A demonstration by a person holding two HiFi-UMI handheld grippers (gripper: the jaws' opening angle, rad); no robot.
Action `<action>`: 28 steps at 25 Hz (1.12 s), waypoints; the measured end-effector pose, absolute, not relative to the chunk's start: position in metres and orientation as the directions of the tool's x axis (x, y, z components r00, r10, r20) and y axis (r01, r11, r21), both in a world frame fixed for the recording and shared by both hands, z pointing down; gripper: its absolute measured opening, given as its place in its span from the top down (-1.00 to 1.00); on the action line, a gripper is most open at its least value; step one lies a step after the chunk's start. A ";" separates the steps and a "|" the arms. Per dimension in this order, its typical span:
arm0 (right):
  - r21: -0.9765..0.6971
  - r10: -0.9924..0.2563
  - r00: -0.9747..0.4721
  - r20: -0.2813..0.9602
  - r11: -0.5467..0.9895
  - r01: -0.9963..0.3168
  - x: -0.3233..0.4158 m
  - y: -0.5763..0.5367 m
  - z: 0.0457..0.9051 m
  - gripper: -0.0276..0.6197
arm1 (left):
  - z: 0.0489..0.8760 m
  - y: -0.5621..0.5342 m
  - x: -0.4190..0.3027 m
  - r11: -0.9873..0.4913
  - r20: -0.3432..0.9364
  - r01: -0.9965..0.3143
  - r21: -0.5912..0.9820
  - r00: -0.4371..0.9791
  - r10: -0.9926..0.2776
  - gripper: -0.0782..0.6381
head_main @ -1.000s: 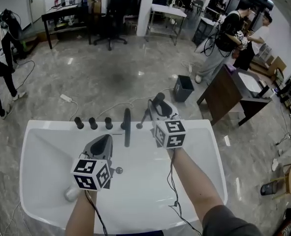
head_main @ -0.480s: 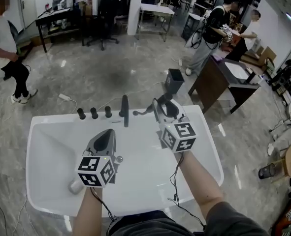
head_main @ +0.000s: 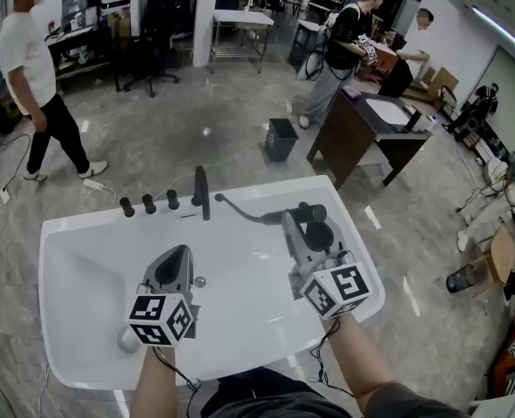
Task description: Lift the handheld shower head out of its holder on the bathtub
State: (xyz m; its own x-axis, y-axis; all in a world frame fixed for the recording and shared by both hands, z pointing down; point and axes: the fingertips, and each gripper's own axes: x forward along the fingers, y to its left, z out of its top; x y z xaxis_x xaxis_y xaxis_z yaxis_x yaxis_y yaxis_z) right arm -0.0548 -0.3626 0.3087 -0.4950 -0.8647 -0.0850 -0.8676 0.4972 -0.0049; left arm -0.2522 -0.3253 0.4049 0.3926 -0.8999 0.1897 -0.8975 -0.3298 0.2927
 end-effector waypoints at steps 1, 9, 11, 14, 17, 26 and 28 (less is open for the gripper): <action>-0.017 -0.871 -0.484 -0.087 0.487 -0.873 -0.050 -0.353 0.308 0.48 | 0.406 -0.322 -0.250 -0.334 0.192 -0.895 0.296 0.398 -0.897 0.74; -0.052 -0.875 -0.482 -0.041 0.483 -0.874 -0.019 -0.298 0.343 0.48 | 0.399 -0.292 -0.211 -0.374 0.187 -0.887 0.269 0.429 -0.884 0.74; -0.062 -0.868 -0.496 -0.033 0.497 -0.865 -0.010 -0.286 0.357 0.48 | 0.401 -0.281 -0.200 -0.371 0.190 -0.893 0.255 0.423 -0.886 0.74; -0.059 -0.851 -0.524 -0.036 0.526 -0.849 0.003 -0.268 0.366 0.48 | 0.403 -0.263 -0.184 -0.348 0.193 -0.901 0.259 0.401 -0.895 0.74; -0.030 -0.831 -0.555 -0.046 0.556 -0.830 0.014 -0.248 0.367 0.48 | 0.405 -0.241 -0.165 -0.330 0.206 -0.907 0.262 0.387 -0.899 0.74; -0.005 -0.778 -0.625 -0.065 0.626 -0.780 0.047 -0.184 0.362 0.48 | 0.397 -0.171 -0.116 -0.295 0.209 -0.922 0.250 0.349 -0.913 0.74; 0.005 -0.770 -0.635 -0.058 0.636 -0.772 0.054 -0.169 0.365 0.48 | 0.398 -0.154 -0.107 -0.289 0.209 -0.925 0.248 0.342 -0.916 0.74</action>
State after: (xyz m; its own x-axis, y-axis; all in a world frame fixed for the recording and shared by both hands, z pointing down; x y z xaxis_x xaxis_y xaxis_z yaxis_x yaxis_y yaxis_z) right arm 0.0541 -0.1688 0.3654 -0.6351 -0.7703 -0.0577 -0.7717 0.6359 0.0051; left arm -0.1071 -0.1543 0.3977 0.3424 -0.9161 0.2088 -0.9245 -0.2889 0.2485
